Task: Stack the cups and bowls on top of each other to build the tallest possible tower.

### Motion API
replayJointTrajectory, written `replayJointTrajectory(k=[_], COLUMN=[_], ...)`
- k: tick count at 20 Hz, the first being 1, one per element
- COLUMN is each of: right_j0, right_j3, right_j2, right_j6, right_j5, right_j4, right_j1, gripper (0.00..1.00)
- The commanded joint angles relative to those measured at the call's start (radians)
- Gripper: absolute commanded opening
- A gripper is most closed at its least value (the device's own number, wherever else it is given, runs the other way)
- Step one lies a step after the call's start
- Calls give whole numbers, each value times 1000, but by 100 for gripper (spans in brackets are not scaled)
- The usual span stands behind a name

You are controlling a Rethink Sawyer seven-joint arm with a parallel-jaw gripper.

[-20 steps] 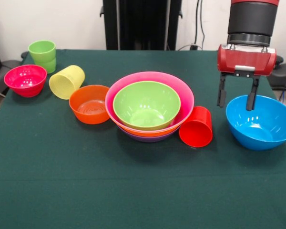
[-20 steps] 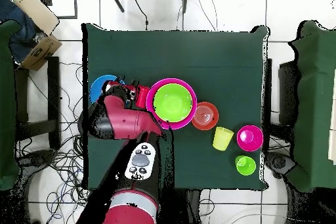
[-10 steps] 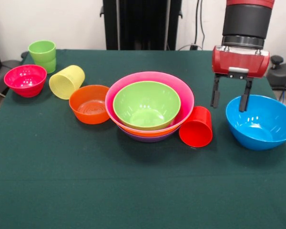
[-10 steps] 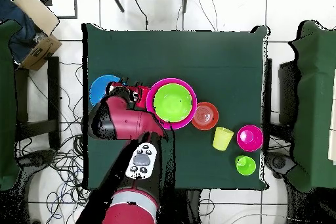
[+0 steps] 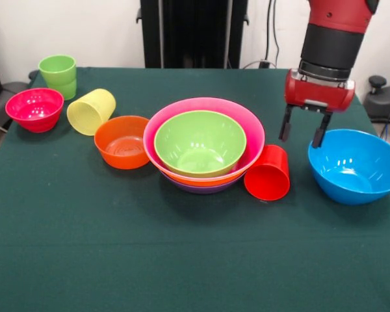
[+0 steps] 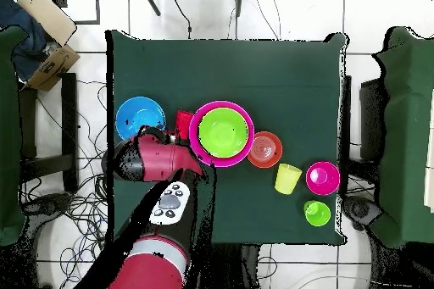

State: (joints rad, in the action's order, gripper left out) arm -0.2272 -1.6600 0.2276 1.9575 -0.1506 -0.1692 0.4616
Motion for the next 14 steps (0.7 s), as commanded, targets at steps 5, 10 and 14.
replayJointTrajectory(k=[5, 10, 14], right_j0=[-76, -74, -55], right_j3=[131, 128, 118], right_j2=[-4, 9, 5], right_j6=[58, 80, 84], right_j5=[-271, -290, -271], right_j4=[51, 38, 30], right_j1=[-60, -43, -28], gripper=[100, 100, 100])
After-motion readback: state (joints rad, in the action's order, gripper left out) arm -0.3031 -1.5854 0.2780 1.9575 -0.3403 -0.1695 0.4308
